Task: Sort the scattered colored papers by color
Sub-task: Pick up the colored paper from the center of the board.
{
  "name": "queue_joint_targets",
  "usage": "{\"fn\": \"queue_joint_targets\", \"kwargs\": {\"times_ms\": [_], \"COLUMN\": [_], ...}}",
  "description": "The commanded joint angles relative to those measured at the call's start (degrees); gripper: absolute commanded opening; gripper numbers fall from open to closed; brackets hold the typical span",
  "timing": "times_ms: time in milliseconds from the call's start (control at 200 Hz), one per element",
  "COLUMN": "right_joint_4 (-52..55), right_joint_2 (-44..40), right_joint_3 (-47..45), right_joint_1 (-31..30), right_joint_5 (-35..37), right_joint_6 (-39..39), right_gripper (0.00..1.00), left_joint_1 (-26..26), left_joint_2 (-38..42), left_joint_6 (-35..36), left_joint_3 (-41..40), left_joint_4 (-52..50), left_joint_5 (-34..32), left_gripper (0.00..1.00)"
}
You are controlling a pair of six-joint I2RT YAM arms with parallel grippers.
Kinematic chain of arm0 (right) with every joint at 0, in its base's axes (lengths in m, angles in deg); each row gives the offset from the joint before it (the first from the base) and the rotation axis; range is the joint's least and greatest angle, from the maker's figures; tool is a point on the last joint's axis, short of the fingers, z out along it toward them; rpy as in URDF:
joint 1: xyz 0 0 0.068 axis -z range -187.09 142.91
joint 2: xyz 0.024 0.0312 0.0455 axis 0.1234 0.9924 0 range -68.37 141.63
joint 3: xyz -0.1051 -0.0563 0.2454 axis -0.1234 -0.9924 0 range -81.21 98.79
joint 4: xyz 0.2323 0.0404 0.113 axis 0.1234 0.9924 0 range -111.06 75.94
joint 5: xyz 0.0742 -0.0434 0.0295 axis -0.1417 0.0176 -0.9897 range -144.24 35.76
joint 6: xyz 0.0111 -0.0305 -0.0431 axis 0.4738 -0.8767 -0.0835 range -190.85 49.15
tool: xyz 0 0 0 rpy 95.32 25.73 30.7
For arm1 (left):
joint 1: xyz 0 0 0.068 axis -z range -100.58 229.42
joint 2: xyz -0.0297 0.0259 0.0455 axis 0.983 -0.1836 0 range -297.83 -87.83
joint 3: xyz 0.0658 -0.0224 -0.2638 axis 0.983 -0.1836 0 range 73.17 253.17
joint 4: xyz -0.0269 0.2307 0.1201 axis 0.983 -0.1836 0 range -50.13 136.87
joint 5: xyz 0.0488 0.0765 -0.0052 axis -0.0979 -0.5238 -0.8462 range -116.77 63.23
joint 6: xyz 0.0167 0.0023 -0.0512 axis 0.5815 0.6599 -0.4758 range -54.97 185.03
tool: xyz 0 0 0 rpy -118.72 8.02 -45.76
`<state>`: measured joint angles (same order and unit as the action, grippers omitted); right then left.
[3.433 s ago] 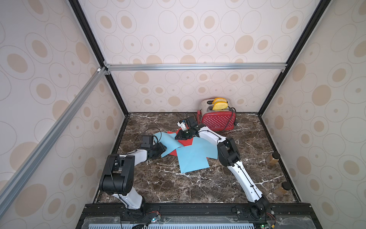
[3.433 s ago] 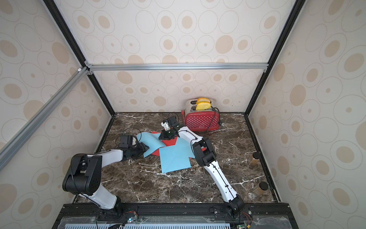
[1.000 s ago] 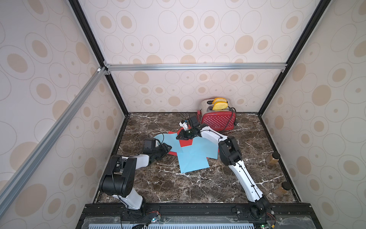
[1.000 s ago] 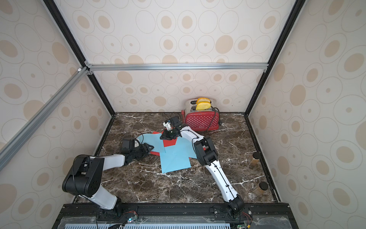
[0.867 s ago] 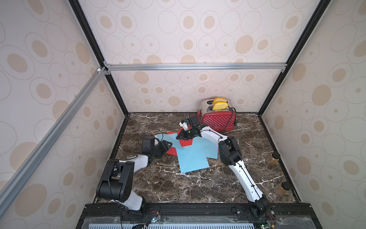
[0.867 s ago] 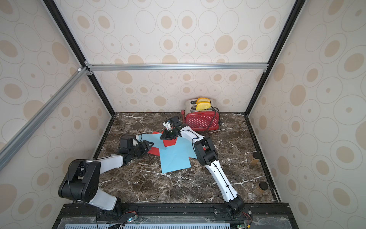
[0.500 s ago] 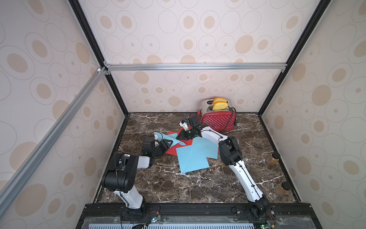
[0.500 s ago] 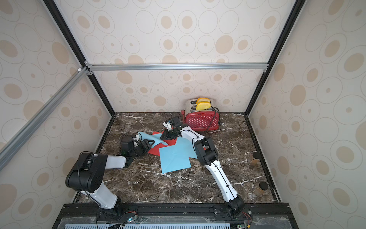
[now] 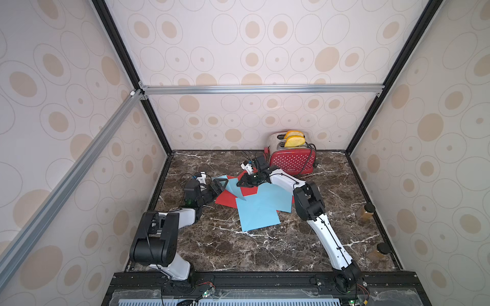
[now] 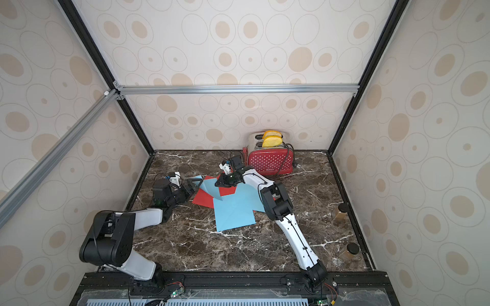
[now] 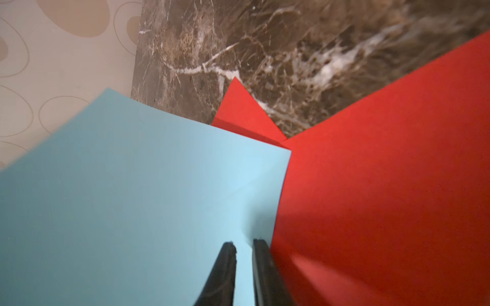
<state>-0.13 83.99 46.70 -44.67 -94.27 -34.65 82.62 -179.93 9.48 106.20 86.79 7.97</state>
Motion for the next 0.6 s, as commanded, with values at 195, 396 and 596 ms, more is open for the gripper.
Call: {"fn": "queue_joint_targets", "kwargs": {"times_ms": [195,396,596], "right_joint_4": [5.8,5.5,5.3], "right_joint_2": [1.1,1.4,1.6], "right_joint_3": [-3.7,-3.4,-3.2], "right_joint_1": [0.3,0.4,0.3], "right_joint_5": [2.4,2.1,1.8], "right_joint_6": [0.7,1.0,1.2], "right_gripper": [0.19,0.19,0.19], "left_joint_1": [0.3,0.4,0.4], "left_joint_2": [-1.8,1.7,1.1], "left_joint_6": [2.8,5.2,6.9], "left_joint_3": [4.5,4.5,4.3], "left_joint_4": [-2.7,-9.4,-12.6], "left_joint_5": [0.5,-0.7,-0.2], "left_gripper": [0.90,0.89,0.79]}}
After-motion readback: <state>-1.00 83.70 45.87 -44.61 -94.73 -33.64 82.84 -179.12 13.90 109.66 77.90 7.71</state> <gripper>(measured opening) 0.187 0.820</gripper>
